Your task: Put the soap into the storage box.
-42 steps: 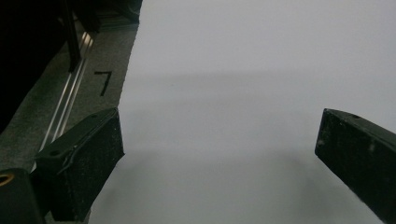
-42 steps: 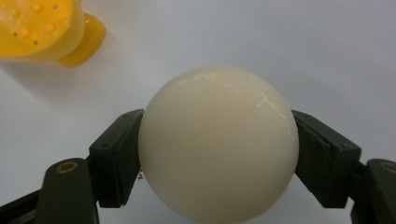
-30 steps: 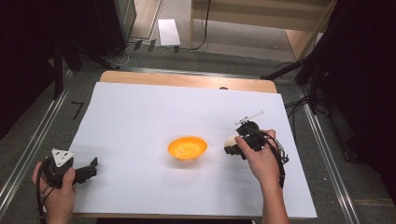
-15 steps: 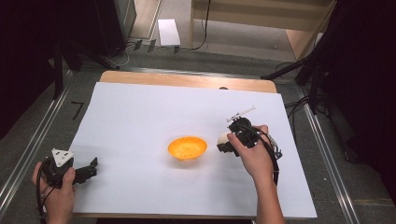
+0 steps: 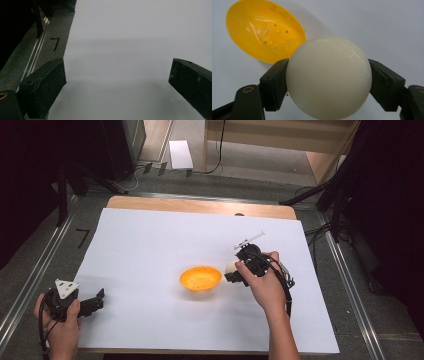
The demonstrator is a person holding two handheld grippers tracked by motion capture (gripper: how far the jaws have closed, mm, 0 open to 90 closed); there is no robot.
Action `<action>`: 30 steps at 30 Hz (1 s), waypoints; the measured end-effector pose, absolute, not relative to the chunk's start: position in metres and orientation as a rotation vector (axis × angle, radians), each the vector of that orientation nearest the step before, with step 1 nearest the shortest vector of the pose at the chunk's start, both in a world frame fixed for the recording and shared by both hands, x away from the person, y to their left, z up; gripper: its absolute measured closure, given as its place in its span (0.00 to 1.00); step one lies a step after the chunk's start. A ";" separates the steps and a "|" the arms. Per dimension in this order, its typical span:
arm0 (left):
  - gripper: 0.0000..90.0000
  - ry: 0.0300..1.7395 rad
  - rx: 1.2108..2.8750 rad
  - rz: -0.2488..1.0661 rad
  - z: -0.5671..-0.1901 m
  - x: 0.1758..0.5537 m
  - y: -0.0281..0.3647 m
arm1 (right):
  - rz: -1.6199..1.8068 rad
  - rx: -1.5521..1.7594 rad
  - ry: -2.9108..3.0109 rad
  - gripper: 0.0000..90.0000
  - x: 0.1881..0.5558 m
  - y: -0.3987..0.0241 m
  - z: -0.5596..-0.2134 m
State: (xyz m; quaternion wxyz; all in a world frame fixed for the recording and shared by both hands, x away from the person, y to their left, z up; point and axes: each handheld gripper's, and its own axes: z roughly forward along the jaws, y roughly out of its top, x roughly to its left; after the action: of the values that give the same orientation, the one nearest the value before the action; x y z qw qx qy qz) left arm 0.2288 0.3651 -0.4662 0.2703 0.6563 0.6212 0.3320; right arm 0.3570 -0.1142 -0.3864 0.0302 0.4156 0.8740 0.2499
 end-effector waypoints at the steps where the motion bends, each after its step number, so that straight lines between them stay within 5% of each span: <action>1: 0.02 1.674 1.770 0.896 -0.466 0.229 0.365 | 0.770 1.280 2.692 0.27 0.357 -0.113 -0.386; 30: 0.02 1.678 1.768 0.890 -0.466 0.229 0.365 | 0.772 1.117 2.792 0.27 0.357 -0.047 -0.381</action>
State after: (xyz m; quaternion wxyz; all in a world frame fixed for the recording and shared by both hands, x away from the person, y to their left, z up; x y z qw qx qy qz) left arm 0.2290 0.3653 -0.4660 0.2702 0.6559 0.6226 0.3303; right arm 0.3569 -0.0474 -0.3811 0.0183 0.3597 0.8992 0.2486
